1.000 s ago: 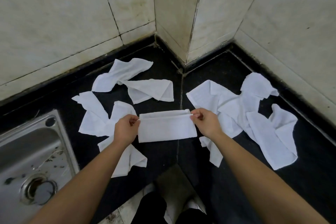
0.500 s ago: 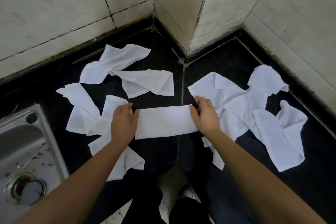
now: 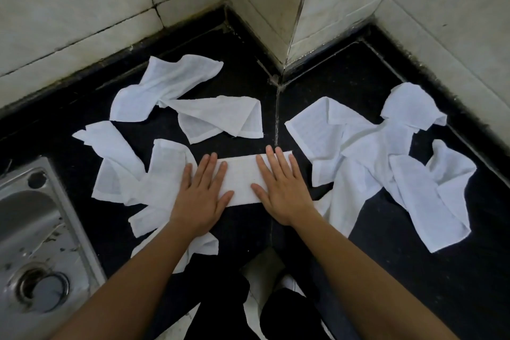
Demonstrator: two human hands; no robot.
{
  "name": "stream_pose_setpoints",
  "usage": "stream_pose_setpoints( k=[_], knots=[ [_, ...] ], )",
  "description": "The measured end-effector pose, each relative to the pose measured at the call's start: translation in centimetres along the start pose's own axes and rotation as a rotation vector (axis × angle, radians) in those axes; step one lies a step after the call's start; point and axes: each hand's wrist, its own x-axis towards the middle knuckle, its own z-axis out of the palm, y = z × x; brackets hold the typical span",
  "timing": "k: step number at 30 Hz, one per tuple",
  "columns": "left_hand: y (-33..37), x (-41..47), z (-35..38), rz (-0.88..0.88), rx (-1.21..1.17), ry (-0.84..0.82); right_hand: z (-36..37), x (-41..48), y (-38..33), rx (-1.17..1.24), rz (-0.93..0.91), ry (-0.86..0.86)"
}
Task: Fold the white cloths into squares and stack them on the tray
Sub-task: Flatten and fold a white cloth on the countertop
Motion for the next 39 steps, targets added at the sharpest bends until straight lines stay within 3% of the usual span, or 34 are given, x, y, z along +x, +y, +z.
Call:
stream_pose_setpoints(
  k=[6, 11, 15, 20, 25, 28, 35, 39],
  knots=[
    [-0.2, 0.1, -0.2, -0.014, 0.001, -0.055, -1.2, 0.2, 0.2, 0.021, -0.015, -0.044],
    [0.0, 0.3, -0.3, -0.024, -0.018, -0.073, -3.4, -2.3, 0.3, 0.401, 0.462, 0.249],
    [-0.1, 0.1, -0.2, -0.031, -0.019, -0.087, -4.9, -2.4, 1.4, 0.714, 0.769, -0.053],
    [0.0, 0.2, -0.5, -0.041, -0.033, -0.091, -5.6, -1.4, 2.3, 0.726, 0.795, -0.175],
    [1.8, -0.3, -0.6, -0.072, -0.022, -0.096, -6.3, -2.5, 3.6, 1.173, 0.934, -0.104],
    [3.7, -0.4, -0.5, -0.111, -0.076, -0.114, -7.0, -3.6, 4.7, 1.324, 0.98, -0.117],
    [5.5, -0.3, -0.9, -0.168, -0.102, -0.136, -8.2, -3.9, 6.2, 1.351, 0.965, -0.159],
    [4.7, -0.2, -1.9, -0.16, -0.153, -0.12, -9.4, -3.2, 6.2, 1.354, 0.91, -0.102]
  ],
)
